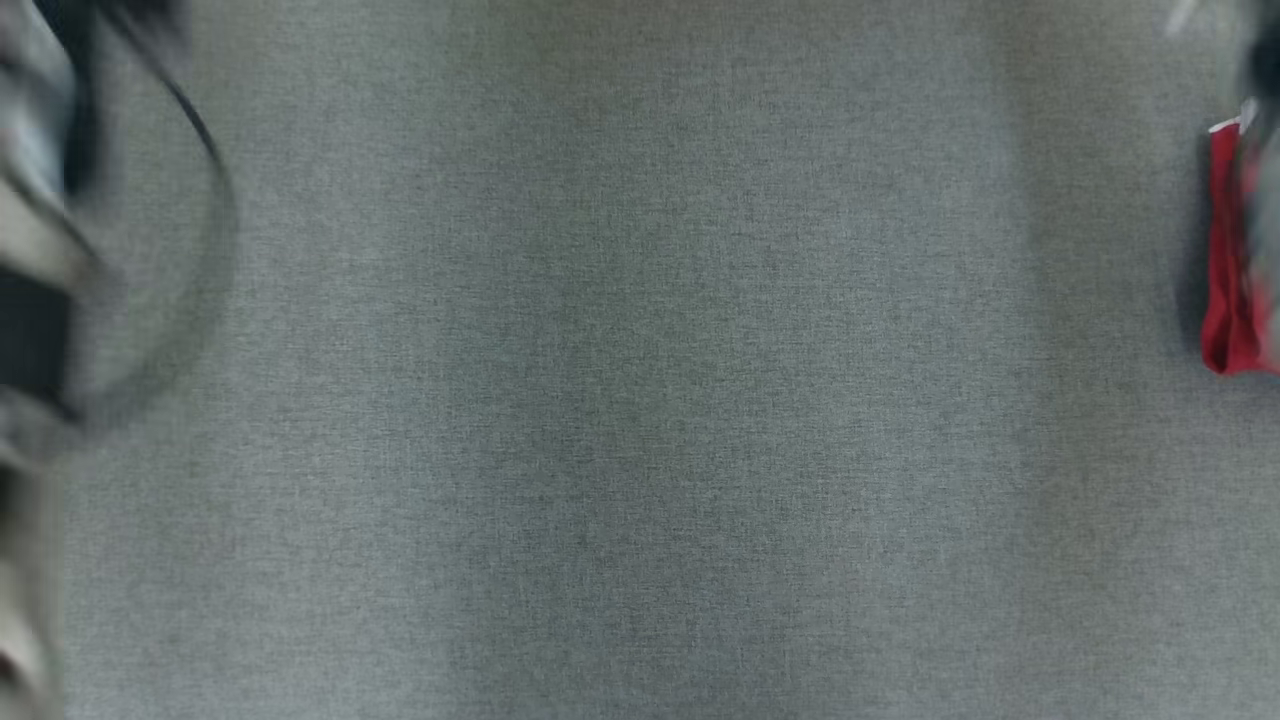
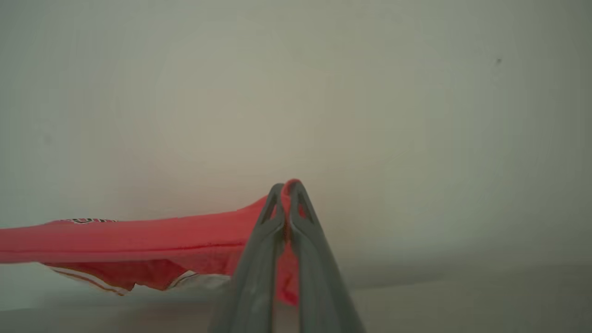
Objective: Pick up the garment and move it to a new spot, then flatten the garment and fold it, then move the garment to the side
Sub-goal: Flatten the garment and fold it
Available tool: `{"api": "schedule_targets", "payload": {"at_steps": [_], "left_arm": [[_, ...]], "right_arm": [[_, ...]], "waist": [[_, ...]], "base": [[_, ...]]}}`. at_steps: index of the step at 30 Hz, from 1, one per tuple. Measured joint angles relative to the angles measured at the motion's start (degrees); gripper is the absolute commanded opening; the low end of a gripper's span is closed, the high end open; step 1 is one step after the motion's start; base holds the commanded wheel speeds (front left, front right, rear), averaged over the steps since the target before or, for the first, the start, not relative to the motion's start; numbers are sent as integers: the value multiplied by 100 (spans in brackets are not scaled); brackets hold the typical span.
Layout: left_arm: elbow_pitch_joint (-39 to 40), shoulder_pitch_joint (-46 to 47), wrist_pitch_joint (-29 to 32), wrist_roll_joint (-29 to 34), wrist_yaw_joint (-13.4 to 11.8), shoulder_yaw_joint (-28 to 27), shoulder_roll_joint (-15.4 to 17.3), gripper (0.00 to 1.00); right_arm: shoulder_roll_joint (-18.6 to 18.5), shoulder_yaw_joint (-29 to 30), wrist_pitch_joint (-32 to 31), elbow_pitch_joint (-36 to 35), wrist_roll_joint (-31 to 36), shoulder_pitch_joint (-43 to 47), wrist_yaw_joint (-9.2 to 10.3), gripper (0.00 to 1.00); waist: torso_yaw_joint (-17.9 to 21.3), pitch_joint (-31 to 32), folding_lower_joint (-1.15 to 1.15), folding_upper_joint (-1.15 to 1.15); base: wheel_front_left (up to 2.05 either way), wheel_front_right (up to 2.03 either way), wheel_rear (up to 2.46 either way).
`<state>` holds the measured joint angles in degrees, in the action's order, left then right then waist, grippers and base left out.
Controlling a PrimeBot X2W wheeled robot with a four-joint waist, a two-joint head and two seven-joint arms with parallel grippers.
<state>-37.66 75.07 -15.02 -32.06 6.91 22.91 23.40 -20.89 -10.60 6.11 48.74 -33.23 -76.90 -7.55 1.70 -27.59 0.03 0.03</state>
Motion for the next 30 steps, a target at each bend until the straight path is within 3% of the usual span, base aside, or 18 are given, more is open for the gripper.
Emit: {"api": "schedule_targets", "payload": {"at_steps": [5, 9, 13, 22, 30], "left_arm": [[-2, -2063, 0, -193, 24, -382, -416, 0], [63, -3468, 0, -292, 58, -990, -873, 0], [70, -4652, -1, -143, 64, -1111, -1150, 0], [0, -6505, -8, -63, 66, -1435, -1606, 0], [-10, -7564, -2, -32, 66, -1532, -1714, 0]], "right_arm": [[-27, -793, -158, -468, -906, 1522, -1, 0], [-323, -1308, -187, -821, -1530, 2711, 0, 0], [-506, -1725, -121, -913, -1909, 3715, -1, 0], [-467, -2646, 356, -621, -2184, 5399, -1, 0], [-326, -3101, 711, -196, -2368, 6402, -7, 0]], "waist": [[-36, 109, -2, -1], [-58, 379, -3, -1], [-72, 779, -5, -3], [-85, 1888, -6, -5], [-247, 2753, -6, -5]], "base": [[0, 0, 0], [0, 0, 0], [0, 0, 0], [0, 0, 0], [0, 0, 0]]}}
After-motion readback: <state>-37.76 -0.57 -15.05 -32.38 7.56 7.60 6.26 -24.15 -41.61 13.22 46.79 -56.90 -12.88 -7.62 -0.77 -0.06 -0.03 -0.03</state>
